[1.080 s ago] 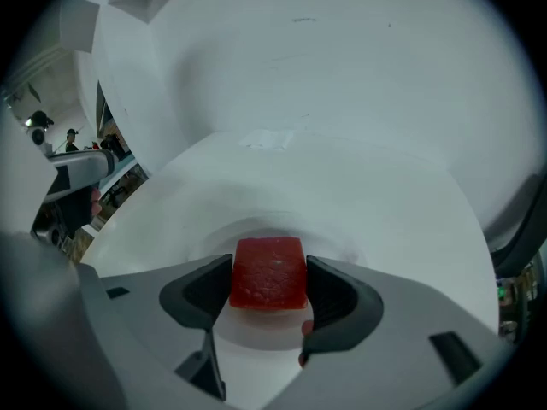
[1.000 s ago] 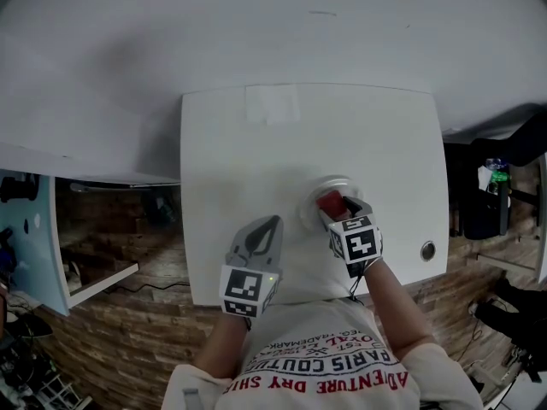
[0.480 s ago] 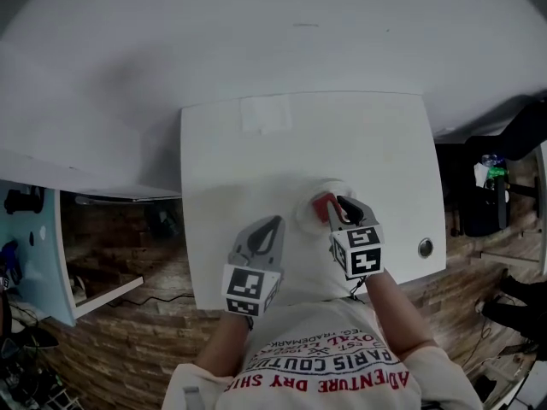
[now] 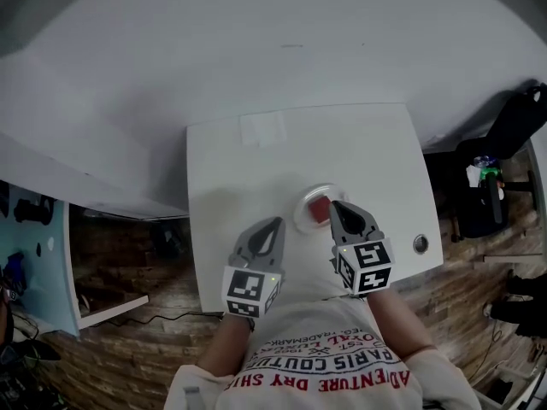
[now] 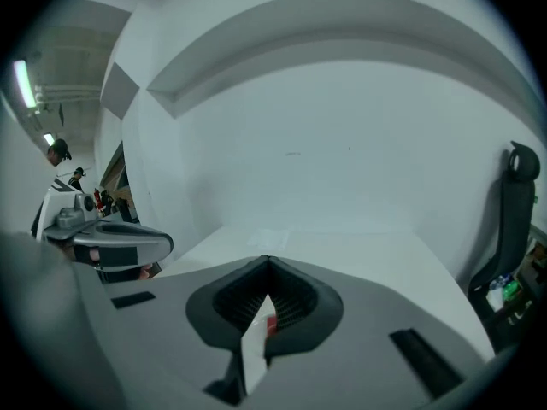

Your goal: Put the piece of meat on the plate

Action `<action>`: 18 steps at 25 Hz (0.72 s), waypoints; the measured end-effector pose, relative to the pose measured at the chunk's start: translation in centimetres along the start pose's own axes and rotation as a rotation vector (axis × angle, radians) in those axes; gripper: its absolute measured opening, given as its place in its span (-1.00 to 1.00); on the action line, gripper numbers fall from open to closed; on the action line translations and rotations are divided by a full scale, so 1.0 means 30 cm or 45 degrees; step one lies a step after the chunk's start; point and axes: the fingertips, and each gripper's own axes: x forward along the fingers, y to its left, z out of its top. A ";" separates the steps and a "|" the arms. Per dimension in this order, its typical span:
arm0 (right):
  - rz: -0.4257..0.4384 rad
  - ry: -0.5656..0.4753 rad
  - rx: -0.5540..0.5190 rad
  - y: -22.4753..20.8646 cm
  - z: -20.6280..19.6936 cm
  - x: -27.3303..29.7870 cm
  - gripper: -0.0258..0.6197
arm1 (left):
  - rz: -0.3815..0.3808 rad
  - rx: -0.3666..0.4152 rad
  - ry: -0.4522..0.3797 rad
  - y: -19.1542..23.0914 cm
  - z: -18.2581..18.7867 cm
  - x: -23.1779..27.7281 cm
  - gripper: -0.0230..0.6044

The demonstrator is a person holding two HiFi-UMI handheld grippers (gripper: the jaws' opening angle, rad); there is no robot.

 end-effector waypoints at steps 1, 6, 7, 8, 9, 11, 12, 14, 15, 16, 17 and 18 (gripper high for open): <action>-0.004 -0.037 -0.017 0.009 0.021 -0.025 -0.88 | 0.008 0.008 -0.017 -0.002 0.019 -0.017 -0.90; 0.019 -0.188 -0.083 0.067 0.136 -0.131 -0.88 | 0.051 0.052 -0.111 0.006 0.118 -0.091 -0.90; 0.028 -0.214 -0.090 0.080 0.160 -0.149 -0.88 | 0.058 0.060 -0.130 0.008 0.139 -0.104 -0.90; 0.037 -0.240 -0.096 0.093 0.183 -0.166 -0.88 | 0.066 0.068 -0.151 0.012 0.161 -0.117 -0.90; 0.046 -0.265 -0.101 0.106 0.207 -0.181 -0.88 | 0.073 0.077 -0.175 0.016 0.185 -0.130 -0.90; 0.060 -0.313 -0.117 0.131 0.253 -0.200 -0.88 | 0.086 0.095 -0.222 0.027 0.233 -0.155 -0.91; 0.065 -0.331 -0.127 0.141 0.271 -0.206 -0.88 | 0.092 0.103 -0.244 0.034 0.256 -0.166 -0.91; 0.071 -0.350 -0.141 0.156 0.294 -0.210 -0.88 | 0.105 0.111 -0.280 0.047 0.295 -0.187 -0.91; 0.073 -0.353 -0.142 0.162 0.299 -0.210 -0.88 | 0.111 0.113 -0.294 0.054 0.310 -0.196 -0.91; 0.075 -0.353 -0.140 0.167 0.302 -0.210 -0.88 | 0.115 0.114 -0.307 0.060 0.321 -0.203 -0.90; 0.077 -0.353 -0.138 0.171 0.305 -0.209 -0.88 | 0.119 0.115 -0.316 0.066 0.331 -0.207 -0.90; 0.077 -0.353 -0.137 0.174 0.308 -0.208 -0.88 | 0.121 0.114 -0.323 0.072 0.337 -0.210 -0.90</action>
